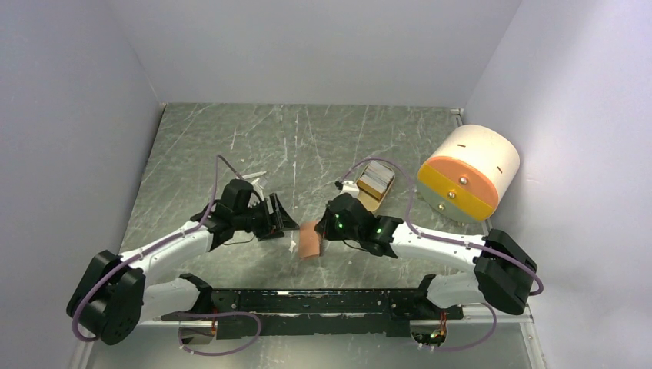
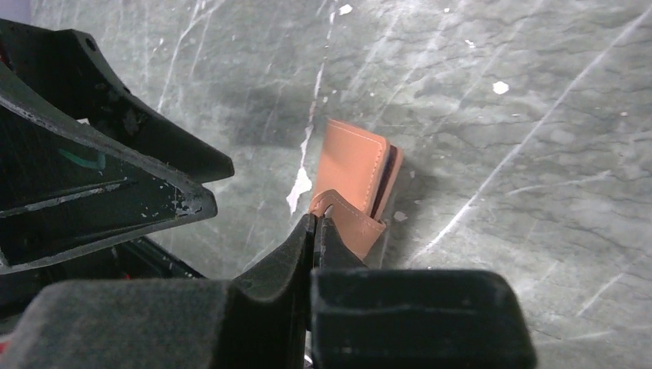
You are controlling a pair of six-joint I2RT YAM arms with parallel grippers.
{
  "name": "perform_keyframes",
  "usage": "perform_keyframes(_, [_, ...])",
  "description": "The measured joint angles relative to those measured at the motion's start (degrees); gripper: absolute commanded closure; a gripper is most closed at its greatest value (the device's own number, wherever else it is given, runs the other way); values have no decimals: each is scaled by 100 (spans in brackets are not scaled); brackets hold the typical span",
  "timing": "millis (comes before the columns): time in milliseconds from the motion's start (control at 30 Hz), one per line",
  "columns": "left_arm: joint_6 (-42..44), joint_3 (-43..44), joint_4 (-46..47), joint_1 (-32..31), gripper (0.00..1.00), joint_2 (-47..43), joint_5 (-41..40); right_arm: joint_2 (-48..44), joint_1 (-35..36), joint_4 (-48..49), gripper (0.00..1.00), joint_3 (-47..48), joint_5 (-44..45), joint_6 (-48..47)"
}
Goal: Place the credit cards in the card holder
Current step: Open the card holder at the center of the board.
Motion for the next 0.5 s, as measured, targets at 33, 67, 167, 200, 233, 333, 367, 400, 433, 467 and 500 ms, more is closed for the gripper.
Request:
perform_keyframes(33, [4,-13,4,2,27,-59,-20,11,0,48,100,0,-85,2])
perform_keyframes(67, [9,-26,7,7,26,-111,-24,11,0,79,100,0,-142,7])
perform_keyframes(167, [31,-79,44,7,23,-173,-20,-2,0,232,100,2,-367,70])
perform_keyframes(200, [31,-114,76,11,24,-179,-15,-15,0,297,100,2,-433,96])
perform_keyframes(233, [28,-149,114,15,24,-179,-9,-39,0,356,100,2,-494,127])
perform_keyframes(333, [2,-273,232,50,25,-177,28,-70,0,538,100,2,-605,203])
perform_keyframes(367, [-7,-321,282,63,25,-170,52,-66,0,584,100,2,-645,219])
perform_keyframes(400, [-13,-358,317,72,25,-166,81,-59,-4,612,100,2,-669,227])
perform_keyframes(433, [-26,-404,363,79,24,-157,120,-39,-13,627,100,17,-715,232])
perform_keyframes(467, [-31,-448,402,83,24,-151,149,-15,-22,632,100,33,-750,229])
perform_keyframes(500, [-31,-481,411,87,24,-149,166,20,-33,623,100,68,-767,227])
